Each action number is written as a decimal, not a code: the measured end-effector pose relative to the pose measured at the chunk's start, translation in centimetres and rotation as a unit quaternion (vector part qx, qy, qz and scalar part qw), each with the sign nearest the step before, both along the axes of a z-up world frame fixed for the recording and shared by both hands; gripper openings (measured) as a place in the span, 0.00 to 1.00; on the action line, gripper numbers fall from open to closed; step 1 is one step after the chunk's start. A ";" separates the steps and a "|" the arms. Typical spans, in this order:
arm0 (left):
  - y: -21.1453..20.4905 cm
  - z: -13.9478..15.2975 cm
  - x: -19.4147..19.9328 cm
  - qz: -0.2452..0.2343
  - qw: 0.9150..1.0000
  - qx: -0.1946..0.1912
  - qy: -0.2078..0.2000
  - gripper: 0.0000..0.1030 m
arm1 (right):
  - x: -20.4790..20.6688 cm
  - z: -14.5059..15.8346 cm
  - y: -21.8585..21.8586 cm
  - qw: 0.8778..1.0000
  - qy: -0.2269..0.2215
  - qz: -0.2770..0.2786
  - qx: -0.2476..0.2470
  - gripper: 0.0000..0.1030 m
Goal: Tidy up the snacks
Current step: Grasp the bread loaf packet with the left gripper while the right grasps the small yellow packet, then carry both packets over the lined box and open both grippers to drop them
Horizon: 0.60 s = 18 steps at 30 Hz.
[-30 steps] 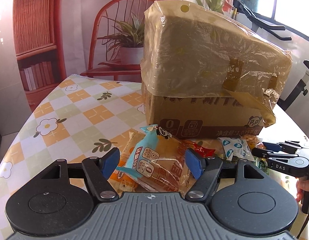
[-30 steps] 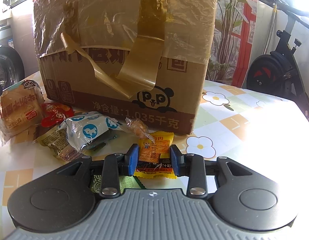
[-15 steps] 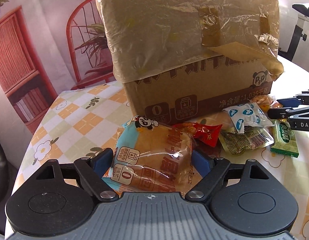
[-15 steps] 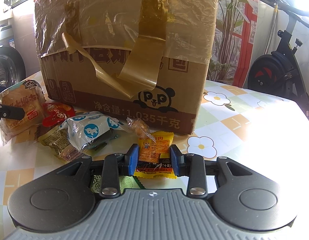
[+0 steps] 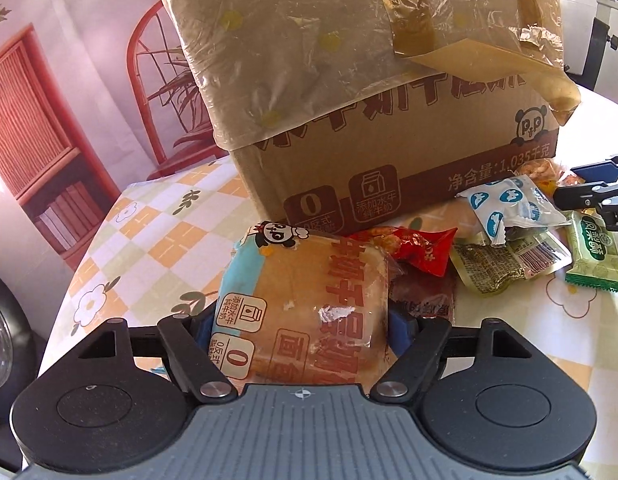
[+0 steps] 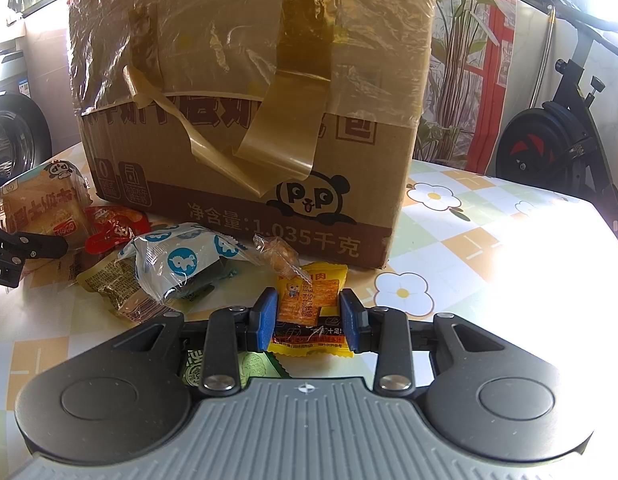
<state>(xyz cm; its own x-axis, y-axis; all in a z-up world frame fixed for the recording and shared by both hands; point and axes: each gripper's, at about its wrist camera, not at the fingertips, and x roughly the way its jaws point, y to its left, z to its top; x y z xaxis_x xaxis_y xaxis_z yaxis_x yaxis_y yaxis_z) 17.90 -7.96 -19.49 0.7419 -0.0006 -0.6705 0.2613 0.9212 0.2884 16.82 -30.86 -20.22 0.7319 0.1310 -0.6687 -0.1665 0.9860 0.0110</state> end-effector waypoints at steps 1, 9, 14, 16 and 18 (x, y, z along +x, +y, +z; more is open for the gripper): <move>0.2 0.1 -0.1 0.000 1.000 -0.010 0.003 0.75 | 0.0 0.0 0.0 1.000 0.000 0.000 0.000 0.35; 2.4 2.1 -1.4 0.024 0.996 -0.086 -0.007 0.73 | 0.0 0.0 0.0 1.000 -0.001 0.001 0.001 0.35; 3.3 4.3 -2.4 0.036 0.992 -0.116 -0.030 0.73 | -0.3 0.5 0.2 1.000 0.003 0.000 -0.006 0.34; 3.7 4.9 -2.7 0.044 0.990 -0.127 -0.037 0.73 | -0.8 1.0 0.1 1.000 -0.004 -0.004 -0.001 0.34; 3.9 5.2 -2.9 0.050 0.989 -0.137 -0.040 0.73 | -1.4 1.5 0.1 1.000 -0.011 -0.007 0.004 0.34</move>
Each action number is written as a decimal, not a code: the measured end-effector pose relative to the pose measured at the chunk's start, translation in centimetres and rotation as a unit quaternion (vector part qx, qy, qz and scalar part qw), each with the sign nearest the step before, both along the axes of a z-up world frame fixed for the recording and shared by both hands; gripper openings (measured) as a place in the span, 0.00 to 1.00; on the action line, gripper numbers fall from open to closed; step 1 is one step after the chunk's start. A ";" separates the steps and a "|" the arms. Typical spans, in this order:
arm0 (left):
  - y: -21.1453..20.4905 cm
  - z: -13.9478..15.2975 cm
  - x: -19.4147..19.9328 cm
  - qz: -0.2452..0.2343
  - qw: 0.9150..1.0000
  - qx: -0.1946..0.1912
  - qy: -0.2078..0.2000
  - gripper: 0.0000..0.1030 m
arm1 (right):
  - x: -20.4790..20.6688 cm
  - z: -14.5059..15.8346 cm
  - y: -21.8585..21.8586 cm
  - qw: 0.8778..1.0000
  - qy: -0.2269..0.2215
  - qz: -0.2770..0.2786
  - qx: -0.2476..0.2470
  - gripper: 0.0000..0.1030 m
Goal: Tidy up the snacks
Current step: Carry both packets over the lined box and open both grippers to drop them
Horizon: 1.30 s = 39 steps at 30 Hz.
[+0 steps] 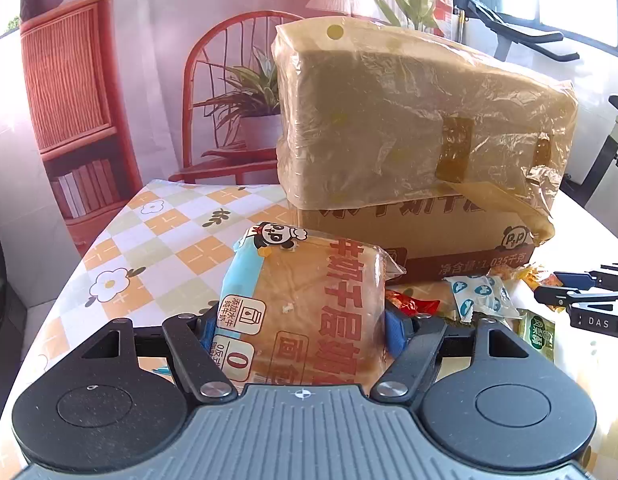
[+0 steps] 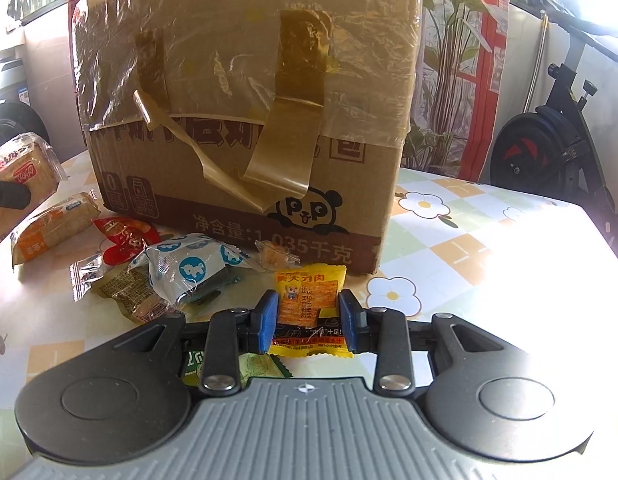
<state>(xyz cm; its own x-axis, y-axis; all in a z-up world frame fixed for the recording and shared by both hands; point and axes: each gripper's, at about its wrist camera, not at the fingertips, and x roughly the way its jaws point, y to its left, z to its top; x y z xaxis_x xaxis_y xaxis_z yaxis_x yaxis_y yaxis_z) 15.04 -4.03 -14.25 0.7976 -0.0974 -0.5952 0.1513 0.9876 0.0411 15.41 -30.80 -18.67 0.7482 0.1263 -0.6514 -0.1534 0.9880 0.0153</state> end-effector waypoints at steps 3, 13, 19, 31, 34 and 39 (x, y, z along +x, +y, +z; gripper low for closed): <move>0.6 0.8 0.1 0.006 1.000 -0.012 -0.007 0.73 | -1.0 1.0 0.3 1.000 -0.010 0.002 0.005 0.34; 0.5 5.3 -1.0 -0.003 0.997 -0.043 -0.060 0.73 | -3.6 6.7 3.5 0.992 -0.083 0.095 0.027 0.34; -0.6 10.4 -0.5 -0.027 0.991 -0.032 -0.130 0.73 | -1.9 12.7 4.8 0.976 -0.174 0.116 0.052 0.34; -5.5 15.4 10.3 -0.047 0.988 -0.058 -0.135 0.73 | 10.1 17.5 2.2 0.989 -0.143 0.017 0.007 0.34; -6.6 14.7 13.2 -0.047 0.991 -0.055 -0.109 0.74 | 11.9 16.5 1.2 0.994 -0.108 -0.011 0.017 0.34; -6.3 13.6 15.1 -0.048 0.994 -0.068 -0.065 0.77 | 12.1 15.9 0.2 0.995 -0.089 -0.035 0.031 0.47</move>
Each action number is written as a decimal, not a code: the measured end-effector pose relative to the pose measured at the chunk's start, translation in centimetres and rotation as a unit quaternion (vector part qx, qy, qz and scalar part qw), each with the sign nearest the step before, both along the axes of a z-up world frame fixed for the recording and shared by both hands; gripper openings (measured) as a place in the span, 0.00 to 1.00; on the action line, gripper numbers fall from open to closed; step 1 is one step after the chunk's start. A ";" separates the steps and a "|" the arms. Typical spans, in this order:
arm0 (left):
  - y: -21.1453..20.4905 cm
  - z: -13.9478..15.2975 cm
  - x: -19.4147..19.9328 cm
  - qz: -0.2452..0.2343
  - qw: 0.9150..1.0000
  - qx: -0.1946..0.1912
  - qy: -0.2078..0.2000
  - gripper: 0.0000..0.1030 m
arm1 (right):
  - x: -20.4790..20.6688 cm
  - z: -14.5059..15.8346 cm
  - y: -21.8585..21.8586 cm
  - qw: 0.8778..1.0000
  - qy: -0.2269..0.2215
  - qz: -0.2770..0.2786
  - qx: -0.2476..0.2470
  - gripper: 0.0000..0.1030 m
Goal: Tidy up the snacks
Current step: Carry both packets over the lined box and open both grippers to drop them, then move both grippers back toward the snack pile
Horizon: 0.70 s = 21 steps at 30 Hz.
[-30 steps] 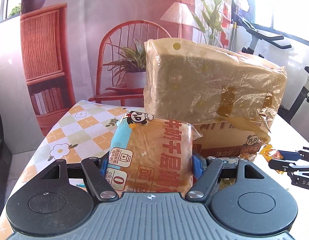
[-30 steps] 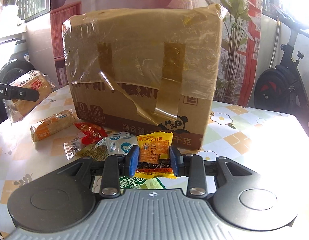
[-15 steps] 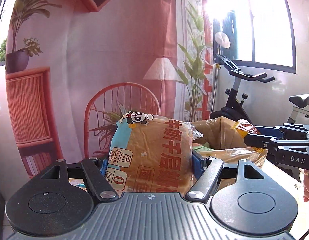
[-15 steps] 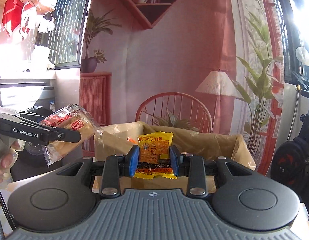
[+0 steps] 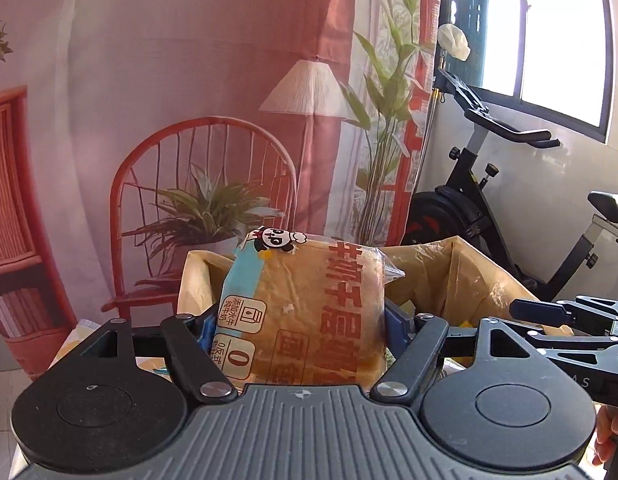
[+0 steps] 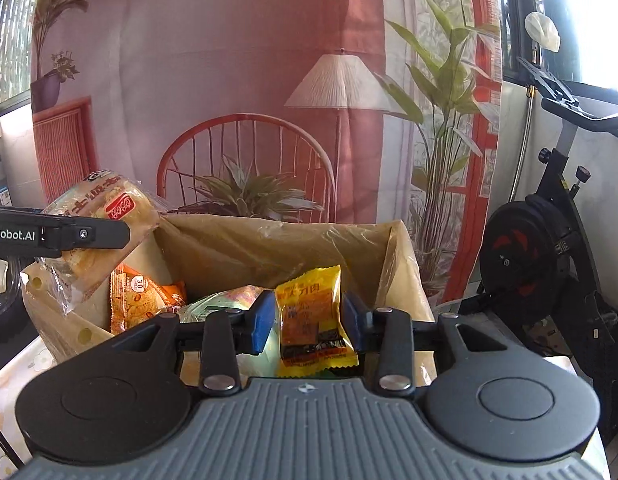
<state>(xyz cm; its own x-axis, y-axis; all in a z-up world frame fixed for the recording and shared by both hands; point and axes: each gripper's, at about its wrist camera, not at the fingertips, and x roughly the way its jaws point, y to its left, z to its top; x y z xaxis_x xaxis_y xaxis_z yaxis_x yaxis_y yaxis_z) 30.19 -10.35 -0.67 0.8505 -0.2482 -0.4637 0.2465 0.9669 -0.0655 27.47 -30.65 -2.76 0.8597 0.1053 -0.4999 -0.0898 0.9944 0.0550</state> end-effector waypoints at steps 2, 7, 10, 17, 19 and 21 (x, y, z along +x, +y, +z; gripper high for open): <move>0.8 -0.2 -0.4 0.001 1.000 -0.005 -0.002 0.80 | -0.7 0.2 -0.2 1.000 -0.003 0.004 0.007 0.50; 2.6 0.5 -1.4 0.004 1.000 -0.009 -0.017 0.85 | -2.8 1.2 -0.3 0.999 -0.020 0.019 0.029 0.50; 3.3 1.5 -2.3 0.007 1.000 -0.011 -0.028 0.85 | -4.2 1.6 0.2 0.998 -0.030 0.028 0.042 0.50; 5.7 1.9 -6.5 0.004 0.999 -0.024 -0.029 0.85 | -8.5 1.5 1.5 0.995 -0.054 0.045 0.073 0.50; 6.6 1.0 -8.0 0.000 0.999 -0.026 -0.024 0.84 | -9.7 0.9 1.8 0.994 -0.054 0.047 0.081 0.50; 7.4 -0.1 -9.2 0.001 1.000 -0.023 -0.014 0.84 | -10.8 -0.2 2.2 0.994 -0.046 0.047 0.088 0.50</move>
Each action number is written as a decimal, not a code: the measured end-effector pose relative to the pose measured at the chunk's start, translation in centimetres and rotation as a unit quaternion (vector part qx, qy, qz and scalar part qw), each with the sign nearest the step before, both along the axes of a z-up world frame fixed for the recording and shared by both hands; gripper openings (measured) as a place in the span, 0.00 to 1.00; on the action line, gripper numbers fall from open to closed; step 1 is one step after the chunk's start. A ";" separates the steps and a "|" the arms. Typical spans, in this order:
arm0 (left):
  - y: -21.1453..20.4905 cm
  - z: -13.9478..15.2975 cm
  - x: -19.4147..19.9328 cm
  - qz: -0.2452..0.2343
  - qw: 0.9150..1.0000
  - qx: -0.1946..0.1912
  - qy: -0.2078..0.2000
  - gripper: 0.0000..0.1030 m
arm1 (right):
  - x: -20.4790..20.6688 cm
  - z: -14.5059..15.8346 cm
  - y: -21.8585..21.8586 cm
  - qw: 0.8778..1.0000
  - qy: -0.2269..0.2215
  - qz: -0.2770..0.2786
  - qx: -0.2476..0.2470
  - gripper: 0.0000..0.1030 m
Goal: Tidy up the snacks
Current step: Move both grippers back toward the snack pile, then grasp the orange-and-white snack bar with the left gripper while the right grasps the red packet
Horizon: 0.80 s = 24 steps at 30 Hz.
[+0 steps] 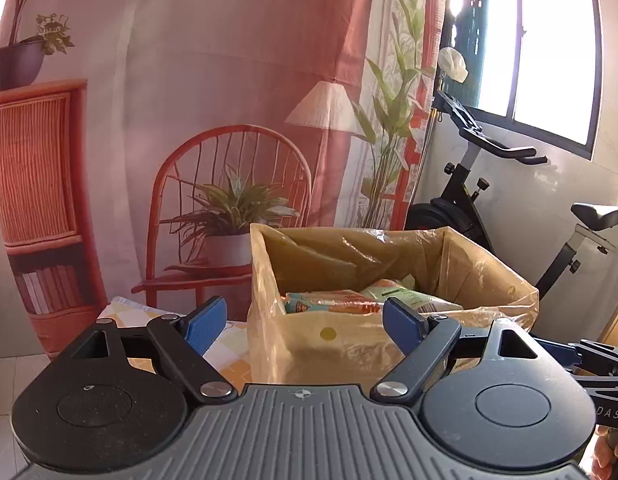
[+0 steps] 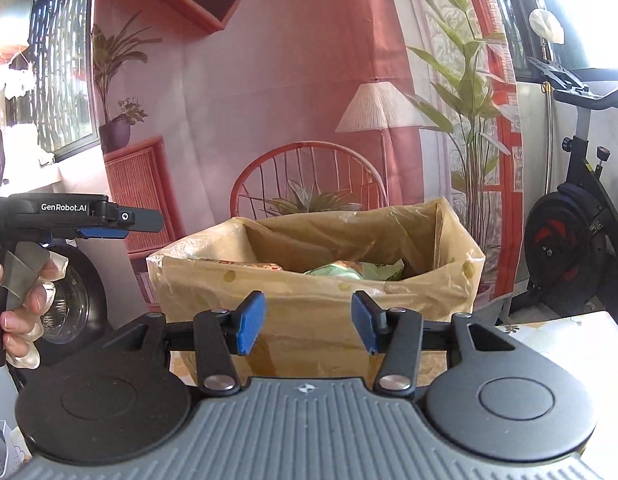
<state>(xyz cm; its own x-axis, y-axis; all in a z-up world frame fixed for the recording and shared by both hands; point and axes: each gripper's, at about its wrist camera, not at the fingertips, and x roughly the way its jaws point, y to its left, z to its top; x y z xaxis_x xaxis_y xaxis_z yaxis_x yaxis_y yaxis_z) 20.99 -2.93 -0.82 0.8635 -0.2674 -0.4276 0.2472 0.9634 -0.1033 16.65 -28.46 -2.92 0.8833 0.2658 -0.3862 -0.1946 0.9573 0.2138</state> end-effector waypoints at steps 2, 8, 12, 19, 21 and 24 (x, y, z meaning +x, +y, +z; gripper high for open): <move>0.8 -1.5 -1.0 0.005 1.000 0.010 0.015 0.83 | -0.8 -1.0 0.4 1.000 0.010 0.006 0.004 0.50; 3.1 -6.0 -2.1 0.021 0.997 0.025 0.065 0.80 | -1.3 -4.5 2.2 0.996 0.066 0.052 -0.006 0.50; 4.5 -8.3 -1.9 0.033 0.995 0.019 0.088 0.77 | -0.4 -7.1 4.1 0.990 0.113 0.081 -0.019 0.50; 5.8 -10.6 -1.2 0.041 0.993 0.033 0.108 0.76 | 2.6 -11.2 9.1 0.972 0.153 0.150 -0.099 0.50; 6.2 -11.1 -1.1 0.043 0.992 0.032 0.114 0.76 | 3.9 -12.3 10.0 0.966 0.168 0.160 -0.111 0.50; 6.7 -11.9 -1.3 0.047 0.991 0.029 0.120 0.76 | 5.4 -14.1 11.2 0.958 0.192 0.170 -0.130 0.50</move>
<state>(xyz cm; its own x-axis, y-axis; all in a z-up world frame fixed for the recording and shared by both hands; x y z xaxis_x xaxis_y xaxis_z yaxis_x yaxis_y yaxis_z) 19.74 3.77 -12.73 0.7543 -0.1593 -0.6369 0.1313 0.9871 -0.0914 22.06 -17.22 -17.05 0.5424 0.3638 -0.7573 -0.4601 0.8828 0.0946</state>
